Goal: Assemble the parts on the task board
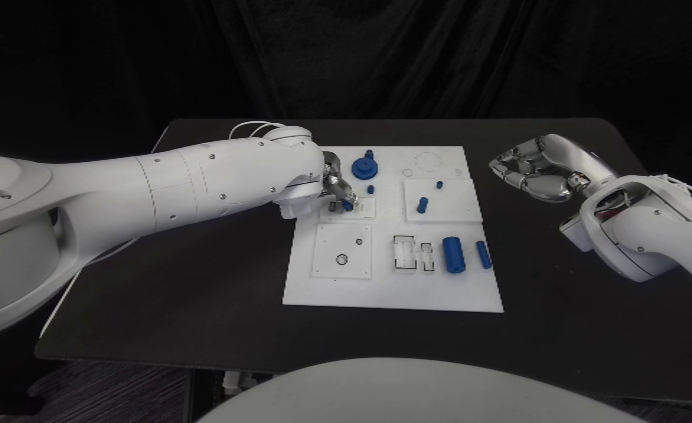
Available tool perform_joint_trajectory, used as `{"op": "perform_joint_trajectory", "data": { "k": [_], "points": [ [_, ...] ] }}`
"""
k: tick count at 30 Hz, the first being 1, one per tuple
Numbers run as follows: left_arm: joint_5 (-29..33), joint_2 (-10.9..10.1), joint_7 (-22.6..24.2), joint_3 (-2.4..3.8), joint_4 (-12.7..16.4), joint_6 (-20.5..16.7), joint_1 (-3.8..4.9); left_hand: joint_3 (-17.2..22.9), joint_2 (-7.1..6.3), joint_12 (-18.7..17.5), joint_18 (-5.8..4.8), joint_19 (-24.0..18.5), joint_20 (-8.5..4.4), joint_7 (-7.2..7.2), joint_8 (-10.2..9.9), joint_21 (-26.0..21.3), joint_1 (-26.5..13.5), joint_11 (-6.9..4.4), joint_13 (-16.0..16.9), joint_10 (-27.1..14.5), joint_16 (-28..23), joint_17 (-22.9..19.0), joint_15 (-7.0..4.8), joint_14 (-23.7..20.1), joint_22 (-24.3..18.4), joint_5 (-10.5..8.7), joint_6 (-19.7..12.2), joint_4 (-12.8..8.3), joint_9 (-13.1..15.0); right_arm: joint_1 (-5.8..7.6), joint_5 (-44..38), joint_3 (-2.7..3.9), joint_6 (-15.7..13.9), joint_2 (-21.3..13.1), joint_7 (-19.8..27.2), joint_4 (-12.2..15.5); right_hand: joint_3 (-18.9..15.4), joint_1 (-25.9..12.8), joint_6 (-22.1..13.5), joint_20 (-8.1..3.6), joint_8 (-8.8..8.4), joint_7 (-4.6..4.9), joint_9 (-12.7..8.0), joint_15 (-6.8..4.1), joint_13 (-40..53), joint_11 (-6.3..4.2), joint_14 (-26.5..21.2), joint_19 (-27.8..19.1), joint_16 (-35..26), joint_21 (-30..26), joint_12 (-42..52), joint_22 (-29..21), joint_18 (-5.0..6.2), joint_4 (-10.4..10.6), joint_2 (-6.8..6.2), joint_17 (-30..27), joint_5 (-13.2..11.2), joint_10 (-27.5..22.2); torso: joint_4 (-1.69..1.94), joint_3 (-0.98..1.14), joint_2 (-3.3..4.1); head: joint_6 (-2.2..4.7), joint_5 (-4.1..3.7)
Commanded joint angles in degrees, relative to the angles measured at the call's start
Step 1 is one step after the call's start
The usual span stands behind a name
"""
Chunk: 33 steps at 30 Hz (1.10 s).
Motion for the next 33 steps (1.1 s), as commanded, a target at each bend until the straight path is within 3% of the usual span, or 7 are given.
{"op": "perform_joint_trajectory", "data": {
  "k": [1, 23, 25, 26, 27, 28, 33],
  "points": [
    [0.5, -0.1, 0.8, 0.03, 0.3, -0.4, -0.15, 3.3, 0.43, 0.2, 0.9, -0.2, -0.07, -0.38, -0.3, -0.3, 0.0, -0.35, 15.1, 6.0, 0.2, 15.1, -0.33, 5.8, 6.6, 0.3, 0.1, -3.0, 0.0, -0.16, -0.1, 0.04, 0.4, 0.0, -1.1, 0.0, 0.4, 0.6, 0.1, -0.07, -0.24, 0.05, -0.1, -0.08, -0.1, -0.05, -0.4, -0.4, -0.3, -0.3, -0.3, 7.1, 0.22, -0.1, 0.17, 3.4, 0.4, -0.6, -0.02, 0.02, 0.01, 0.01, 0.09],
    [0.5, 0.3, 0.8, 0.03, -0.3, 0.3, -0.54, 3.5, 0.57, 0.2, 1.08, -0.7, 0.02, -0.25, -0.5, -0.9, -0.4, -0.22, 15.1, 6.0, 0.2, 15.1, -0.21, 5.8, 6.0, -0.16, -0.1, -3.0, 0.2, -0.17, -0.1, 0.04, 0.7, -0.1, -1.6, 0.1, 0.5, 0.7, -0.1, -0.07, -0.37, 0.08, -0.1, -0.08, -0.3, -0.03, -0.4, -0.5, -0.3, -0.5, -0.4, 7.0, 0.24, -0.2, 0.11, 3.4, 0.6, -0.8, -0.03, 0.01, 0.01, 0.01, 0.01],
    [0.5, 0.3, 0.9, 0.03, -0.4, 0.3, -0.67, 3.4, 0.75, 0.2, 1.11, -0.8, 0.12, -0.2, -0.6, -1.1, -1.0, -0.16, 15.1, 6.0, 0.2, 15.1, -0.12, 5.8, 5.9, -2.21, -0.2, -2.8, 0.4, -0.18, -0.1, 0.04, 0.8, -0.1, -1.6, 0.1, 0.5, 0.7, -0.1, -0.07, -0.38, 0.08, -0.1, -0.08, -0.3, -0.03, -0.4, -0.5, -0.3, -0.5, -0.4, 7.0, 0.24, -0.2, 0.11, 3.4, 0.6, -0.8, -0.02, 0.0, 0.01, 0.01, -0.04],
    [0.5, 0.4, 0.9, 0.03, -0.4, 0.4, -0.75, 3.0, 1.0, 0.2, 1.16, -0.9, 0.22, -0.16, -0.8, -1.3, -1.7, -0.12, 15.1, 6.0, 0.2, 15.1, -0.05, 5.8, 5.7, -5.34, -0.4, -2.4, 0.6, -0.18, -0.1, 0.04, 0.9, 0.0, -1.6, 0.1, 0.5, 0.7, -0.1, -0.06, -0.39, 0.09, -0.2, -0.07, -0.3, -0.03, -0.4, -0.5, -0.3, -0.5, -0.4, 7.0, 0.25, -0.2, 0.1, 3.4, 0.6, -0.8, -0.01, 0.0, 0.01, 0.01, -0.06],
    [0.5, 0.4, 0.9, 0.03, -0.5, 0.4, -0.82, 2.8, 1.11, 0.2, 1.18, -1.0, 0.24, -0.13, -0.9, -1.5, -2.0, -0.08, 15.1, 6.0, 0.2, 15.1, -0.01, 5.8, 5.7, -7.11, -0.5, -2.1, 0.6, -0.18, -0.1, 0.04, 0.9, 0.0, -1.6, 0.1, 0.5, 0.7, -0.1, -0.06, -0.39, 0.09, -0.2, -0.07, -0.3, -0.03, -0.4, -0.5, -0.3, -0.5, -0.4, 7.0, 0.25, -0.2, 0.1, 3.4, 0.6, -0.8, 0.0, 0.0, 0.0, 0.01, -0.08],
    [0.5, 0.4, 0.9, 0.03, -0.5, 0.5, -0.91, 1.7, 1.3, 0.2, 1.25, -1.2, 0.35, 0.08, -1.3, -1.7, -3.1, 0.11, 15.1, 6.0, 0.2, 15.1, 0.12, 5.8, 5.4, -10.6, -0.9, -1.1, 0.6, -0.19, -0.1, 0.04, 1.0, 0.0, -1.7, 0.1, 0.5, 0.7, -0.1, -0.06, -0.39, 0.09, -0.2, -0.07, -0.3, -0.03, -0.4, -0.5, -0.3, -0.5, -0.4, 7.0, 0.25, -0.2, 0.1, 3.4, 0.6, -0.8, -0.01, 0.0, -0.01, 0.01, -0.07],
    [0.5, 0.5, 0.9, 0.04, -0.8, 1.3, -1.26, -2.2, 1.66, 0.2, 1.54, -2.0, 0.96, 1.13, -3.3, -2.9, -4.8, 1.03, 15.1, 6.0, 0.2, 15.1, 0.86, 5.8, 4.5, -16.97, -3.4, 1.6, -0.1, -0.19, -0.1, 0.04, 1.3, 0.0, -1.8, 0.1, 0.6, 0.7, -0.1, -0.06, -0.4, 0.11, -0.2, -0.07, -0.3, -0.01, -0.4, -0.5, -0.3, -0.5, -0.4, 7.0, 0.25, -0.2, 0.1, 3.4, 0.6, -0.8, 0.01, -0.01, 0.01, 0.01, -0.18]
  ]
}}
